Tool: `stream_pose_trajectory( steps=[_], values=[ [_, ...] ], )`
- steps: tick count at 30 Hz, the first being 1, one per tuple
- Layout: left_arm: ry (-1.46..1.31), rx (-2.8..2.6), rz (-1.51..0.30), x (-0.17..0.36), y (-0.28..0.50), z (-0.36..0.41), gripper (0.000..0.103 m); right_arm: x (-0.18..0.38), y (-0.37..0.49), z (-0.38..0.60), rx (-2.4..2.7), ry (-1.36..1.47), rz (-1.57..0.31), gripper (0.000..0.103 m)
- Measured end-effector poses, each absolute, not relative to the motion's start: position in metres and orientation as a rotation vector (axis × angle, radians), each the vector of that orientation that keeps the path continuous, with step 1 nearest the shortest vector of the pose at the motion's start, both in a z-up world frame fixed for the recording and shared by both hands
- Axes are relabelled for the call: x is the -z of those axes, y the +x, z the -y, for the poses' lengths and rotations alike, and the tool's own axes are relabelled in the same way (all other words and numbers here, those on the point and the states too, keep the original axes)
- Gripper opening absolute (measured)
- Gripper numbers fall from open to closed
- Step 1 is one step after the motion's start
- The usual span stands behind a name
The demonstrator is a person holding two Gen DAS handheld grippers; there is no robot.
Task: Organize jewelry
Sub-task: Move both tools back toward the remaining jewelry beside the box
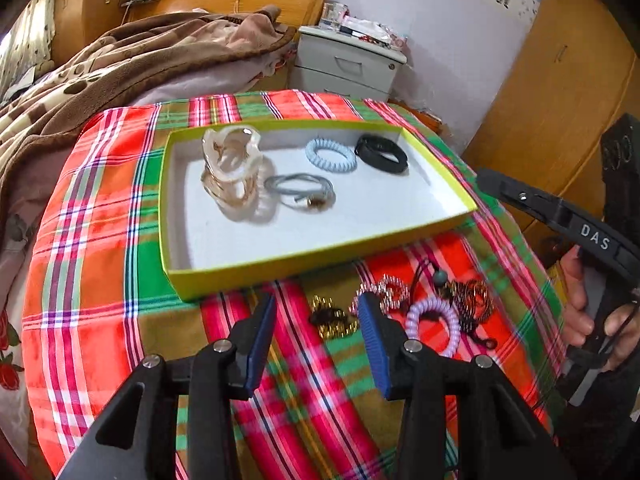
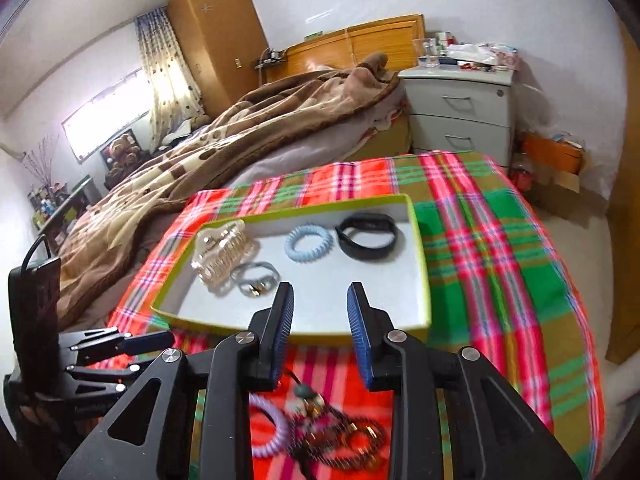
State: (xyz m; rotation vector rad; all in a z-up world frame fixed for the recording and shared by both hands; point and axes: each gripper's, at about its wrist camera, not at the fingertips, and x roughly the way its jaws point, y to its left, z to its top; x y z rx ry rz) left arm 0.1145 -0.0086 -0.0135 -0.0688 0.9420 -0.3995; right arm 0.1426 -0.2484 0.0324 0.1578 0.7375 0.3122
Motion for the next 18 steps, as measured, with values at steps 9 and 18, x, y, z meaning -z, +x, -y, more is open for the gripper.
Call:
stream_pose_trajectory(
  steps=[9,18],
  values=[
    [-0.057,0.374,-0.976,0.029,0.115,0.021,0.044,-0.023,0.109,0.285,-0.209,0.205,-0.724,0.029],
    [-0.026,0.321,-0.965,0.033,0.115,0.027,0.044,-0.011,0.095,0.302,-0.165,0.209,-0.733,0.029]
  ],
)
